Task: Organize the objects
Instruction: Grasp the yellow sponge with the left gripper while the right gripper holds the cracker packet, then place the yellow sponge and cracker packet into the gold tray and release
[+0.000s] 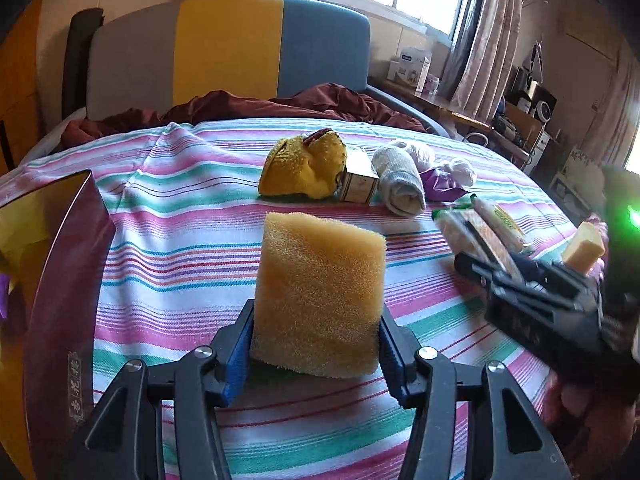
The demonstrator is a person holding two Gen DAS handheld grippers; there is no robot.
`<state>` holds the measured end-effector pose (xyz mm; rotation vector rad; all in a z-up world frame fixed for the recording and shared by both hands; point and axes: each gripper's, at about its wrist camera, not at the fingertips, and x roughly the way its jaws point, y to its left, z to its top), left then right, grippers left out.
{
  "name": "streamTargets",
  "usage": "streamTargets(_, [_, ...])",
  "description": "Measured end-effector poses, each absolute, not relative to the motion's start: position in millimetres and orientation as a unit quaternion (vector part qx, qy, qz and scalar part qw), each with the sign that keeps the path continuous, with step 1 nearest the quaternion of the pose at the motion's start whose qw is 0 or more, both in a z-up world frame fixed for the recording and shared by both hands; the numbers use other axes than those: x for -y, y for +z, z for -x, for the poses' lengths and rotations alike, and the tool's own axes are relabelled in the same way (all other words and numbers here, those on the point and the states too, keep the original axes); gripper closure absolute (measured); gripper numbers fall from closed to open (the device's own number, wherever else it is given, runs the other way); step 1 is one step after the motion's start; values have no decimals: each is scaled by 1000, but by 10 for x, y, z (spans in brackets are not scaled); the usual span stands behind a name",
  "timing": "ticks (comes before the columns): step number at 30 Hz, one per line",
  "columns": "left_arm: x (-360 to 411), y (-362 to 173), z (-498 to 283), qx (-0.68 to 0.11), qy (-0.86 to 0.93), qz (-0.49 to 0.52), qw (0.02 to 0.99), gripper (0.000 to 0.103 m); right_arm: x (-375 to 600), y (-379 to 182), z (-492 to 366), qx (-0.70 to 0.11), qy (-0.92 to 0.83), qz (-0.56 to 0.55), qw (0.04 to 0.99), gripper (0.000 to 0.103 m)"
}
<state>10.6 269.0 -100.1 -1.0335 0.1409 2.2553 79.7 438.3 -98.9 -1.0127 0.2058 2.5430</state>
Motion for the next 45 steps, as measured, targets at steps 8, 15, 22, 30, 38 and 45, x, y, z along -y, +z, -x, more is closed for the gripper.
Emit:
streamTargets(8, [-2558,-910,-211,-44,849,410,330,48,-4265,-1063,-956,-96,907,359,196,57])
streamTargets(15, [-2168,-569,-340,-4,848,401,347,48,-4249,-1068,-973,-94,907,358,202,57])
streamTargets(22, [-1636,-253,-305,25,862,380,333,48,-4185,-1053,-952,-74,906,365,201,57])
streamTargets(30, [-887,-346,2,57,863,423,271,48,-4063,-1026,-913,-53,905,375,196,57])
streamTargets(38, [-274,-618,304,49,846,493,199,48,-3794,-845,-874,-70,917,354,170,57])
streamTargets(45, [65,-792,467,50,839,522,145,48,-3389,-474,-748,-70,938,317,118,57])
